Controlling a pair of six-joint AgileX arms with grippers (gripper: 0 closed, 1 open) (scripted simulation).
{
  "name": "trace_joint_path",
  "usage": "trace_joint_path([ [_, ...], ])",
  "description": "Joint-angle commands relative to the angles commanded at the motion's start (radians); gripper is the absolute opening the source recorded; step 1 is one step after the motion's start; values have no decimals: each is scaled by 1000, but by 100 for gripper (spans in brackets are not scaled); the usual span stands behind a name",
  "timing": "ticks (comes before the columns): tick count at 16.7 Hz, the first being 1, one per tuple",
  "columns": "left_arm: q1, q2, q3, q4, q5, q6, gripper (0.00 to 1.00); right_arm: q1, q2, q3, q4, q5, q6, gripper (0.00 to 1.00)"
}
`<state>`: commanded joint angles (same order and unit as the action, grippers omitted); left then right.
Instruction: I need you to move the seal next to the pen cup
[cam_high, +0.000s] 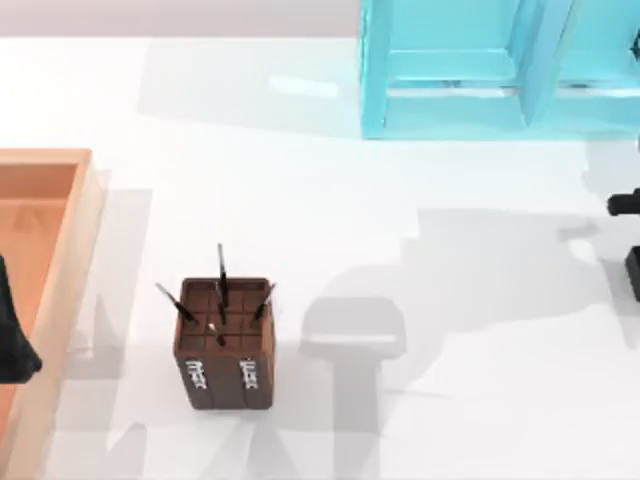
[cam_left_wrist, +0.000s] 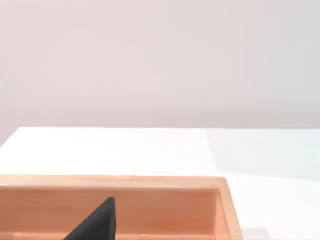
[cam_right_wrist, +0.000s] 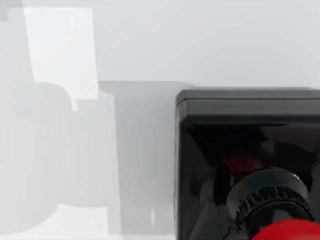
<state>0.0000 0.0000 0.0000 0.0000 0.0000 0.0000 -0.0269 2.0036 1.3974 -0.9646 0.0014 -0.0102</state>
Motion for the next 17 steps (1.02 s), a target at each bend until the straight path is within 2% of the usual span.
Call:
trace_joint_path([
  [10,0,0,0,0,0,0,100,24,8,39,-38,1,27,0],
  [13,0,0,0,0,0,0,100,100,30,172,-164,1,101,0],
  [17,0,0,0,0,0,0,100,233,56,452,-403,1,232,0],
])
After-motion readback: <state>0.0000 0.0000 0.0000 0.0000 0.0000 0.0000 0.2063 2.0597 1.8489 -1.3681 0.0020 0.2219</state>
